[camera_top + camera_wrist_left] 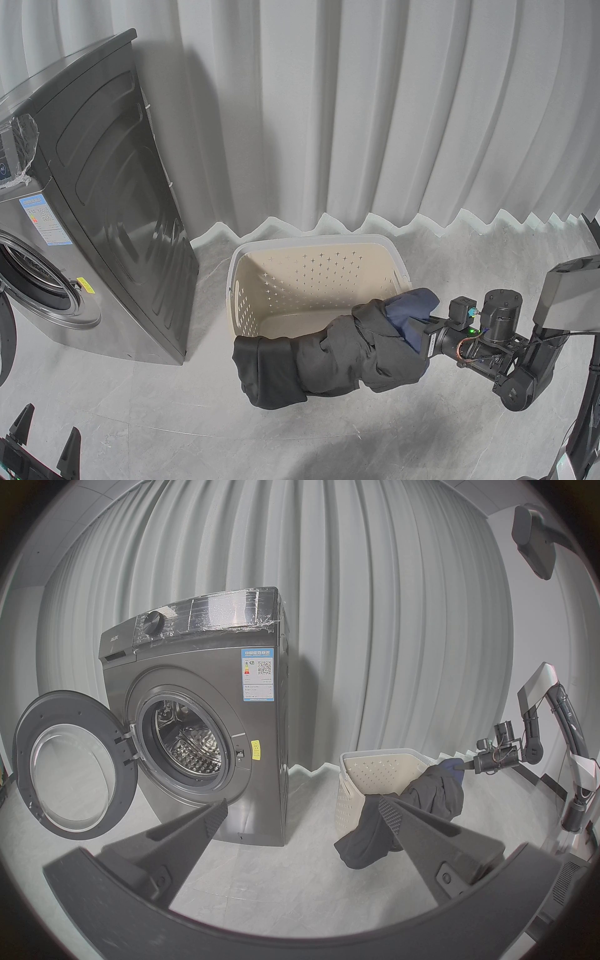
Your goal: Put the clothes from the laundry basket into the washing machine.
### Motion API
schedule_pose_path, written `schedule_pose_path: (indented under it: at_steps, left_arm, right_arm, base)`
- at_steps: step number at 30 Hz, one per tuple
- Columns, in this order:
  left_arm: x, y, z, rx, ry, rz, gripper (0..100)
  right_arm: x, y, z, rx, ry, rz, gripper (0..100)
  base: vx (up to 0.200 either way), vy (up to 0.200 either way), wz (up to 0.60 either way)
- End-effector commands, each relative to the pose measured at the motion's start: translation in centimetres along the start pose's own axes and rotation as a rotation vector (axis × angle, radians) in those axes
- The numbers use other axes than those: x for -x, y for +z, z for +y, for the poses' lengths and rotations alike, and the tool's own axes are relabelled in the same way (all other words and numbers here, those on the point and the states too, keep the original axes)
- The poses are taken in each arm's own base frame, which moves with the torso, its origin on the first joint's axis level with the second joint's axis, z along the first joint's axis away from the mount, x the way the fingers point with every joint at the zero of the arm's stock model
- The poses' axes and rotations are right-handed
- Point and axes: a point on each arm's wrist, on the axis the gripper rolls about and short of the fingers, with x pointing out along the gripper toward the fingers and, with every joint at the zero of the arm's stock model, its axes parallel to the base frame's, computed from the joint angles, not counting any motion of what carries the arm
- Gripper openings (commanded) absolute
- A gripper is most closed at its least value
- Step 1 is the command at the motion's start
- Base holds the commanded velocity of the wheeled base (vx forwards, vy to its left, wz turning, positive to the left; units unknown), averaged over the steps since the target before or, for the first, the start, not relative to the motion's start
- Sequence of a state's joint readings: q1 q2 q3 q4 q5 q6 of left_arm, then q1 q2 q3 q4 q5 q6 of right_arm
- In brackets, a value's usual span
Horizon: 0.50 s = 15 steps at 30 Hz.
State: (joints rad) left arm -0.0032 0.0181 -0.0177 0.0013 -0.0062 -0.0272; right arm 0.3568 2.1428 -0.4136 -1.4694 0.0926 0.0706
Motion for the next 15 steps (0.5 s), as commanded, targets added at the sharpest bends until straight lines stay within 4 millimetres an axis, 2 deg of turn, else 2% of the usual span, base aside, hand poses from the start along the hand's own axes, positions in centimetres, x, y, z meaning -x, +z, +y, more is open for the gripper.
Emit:
schedule_pose_path:
  at_steps: [1, 6, 15]
  left_arm:
    - [0.0, -0.4, 0.0, 0.000, 0.000, -0.003, 100]
    - [0.0, -0.4, 0.0, 0.000, 0.000, -0.003, 100]
    - [0.0, -0.4, 0.0, 0.000, 0.000, -0.003, 100]
  right_arm:
    - [0.8, 1.9, 0.5, 0.008, 0.008, -0.067, 0]
    - [1.0, 2.1, 1.4, 0.015, 0.004, -0.076, 0]
    - [2.7, 4.8, 1.8, 0.022, -0.005, -0.172, 0]
  base:
    - [0.000, 0.000, 0.00]
    - [0.000, 0.000, 0.00]
    - [0.000, 0.000, 0.00]
